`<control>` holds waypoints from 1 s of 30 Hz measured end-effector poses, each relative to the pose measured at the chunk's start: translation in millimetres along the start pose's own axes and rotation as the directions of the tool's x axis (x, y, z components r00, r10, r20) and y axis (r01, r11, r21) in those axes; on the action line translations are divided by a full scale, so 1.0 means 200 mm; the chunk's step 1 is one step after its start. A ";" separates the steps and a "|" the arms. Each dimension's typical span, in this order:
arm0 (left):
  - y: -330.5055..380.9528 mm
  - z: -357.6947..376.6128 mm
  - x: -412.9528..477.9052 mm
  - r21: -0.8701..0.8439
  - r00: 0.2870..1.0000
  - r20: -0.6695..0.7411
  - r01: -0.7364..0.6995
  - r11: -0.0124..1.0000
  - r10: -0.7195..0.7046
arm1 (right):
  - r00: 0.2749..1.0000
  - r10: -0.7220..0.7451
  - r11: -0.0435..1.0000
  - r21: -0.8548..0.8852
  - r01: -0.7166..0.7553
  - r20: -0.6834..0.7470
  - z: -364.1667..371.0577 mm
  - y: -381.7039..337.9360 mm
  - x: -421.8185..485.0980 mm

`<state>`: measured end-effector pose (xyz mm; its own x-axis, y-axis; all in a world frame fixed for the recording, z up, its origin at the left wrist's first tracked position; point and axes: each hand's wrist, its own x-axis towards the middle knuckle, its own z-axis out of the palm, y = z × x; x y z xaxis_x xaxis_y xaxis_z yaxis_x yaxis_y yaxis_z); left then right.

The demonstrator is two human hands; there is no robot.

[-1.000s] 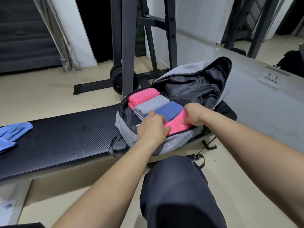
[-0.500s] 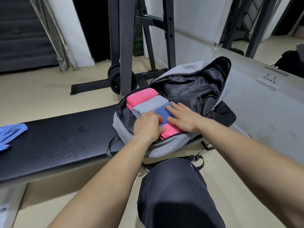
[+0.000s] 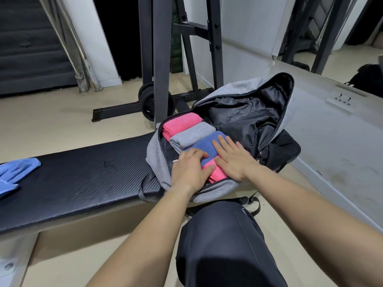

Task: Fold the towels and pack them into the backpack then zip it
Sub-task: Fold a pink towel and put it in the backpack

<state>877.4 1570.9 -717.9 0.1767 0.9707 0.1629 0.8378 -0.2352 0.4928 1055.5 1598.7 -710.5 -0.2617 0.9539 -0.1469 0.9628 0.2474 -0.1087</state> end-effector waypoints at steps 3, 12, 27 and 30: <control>0.00 0.00 0.01 0.006 1.000 -0.008 0.000 1.000 0.000 | 1.000 0.015 1.000 0.018 -0.015 0.007 0.04 0.00 -0.01; 0.06 -0.13 0.05 0.043 0.994 0.102 0.021 0.999 -0.025 | 0.997 0.059 0.998 0.027 -0.061 0.058 -0.10 -0.05 0.01; -0.52 -0.90 -0.33 0.141 0.953 -0.167 0.276 0.951 -0.252 | 0.973 -0.184 0.975 0.098 0.198 -0.141 -0.40 -0.97 0.22; -0.79 -1.07 -0.48 0.144 0.912 -0.217 0.383 0.912 -0.349 | 0.954 -0.276 0.953 0.092 0.287 -0.119 -0.36 -1.28 0.26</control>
<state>617.3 1504.6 -627.6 -0.2431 0.9564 0.1618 0.9065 0.1647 0.3888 799.5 1596.0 -620.3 -0.5071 0.8619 0.0071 0.8367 0.4942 -0.2358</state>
